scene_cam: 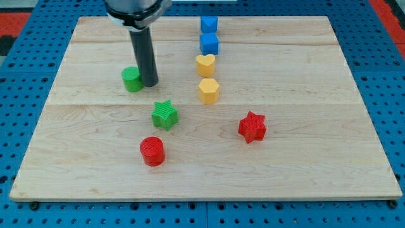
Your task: Place the green star below the green circle
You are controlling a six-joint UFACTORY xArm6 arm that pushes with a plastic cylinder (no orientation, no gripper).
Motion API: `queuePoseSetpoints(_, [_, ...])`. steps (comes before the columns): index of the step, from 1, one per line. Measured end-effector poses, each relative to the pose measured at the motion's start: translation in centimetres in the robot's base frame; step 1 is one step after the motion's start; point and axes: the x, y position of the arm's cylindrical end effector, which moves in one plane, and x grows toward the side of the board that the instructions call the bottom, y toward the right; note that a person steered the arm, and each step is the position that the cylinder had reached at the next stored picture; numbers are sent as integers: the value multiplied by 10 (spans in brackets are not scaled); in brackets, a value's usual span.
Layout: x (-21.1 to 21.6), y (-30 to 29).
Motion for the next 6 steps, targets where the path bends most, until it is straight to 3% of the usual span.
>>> queuePoseSetpoints(4, [49, 89])
queuePoseSetpoints(5, [85, 93])
queuePoseSetpoints(6, [88, 77])
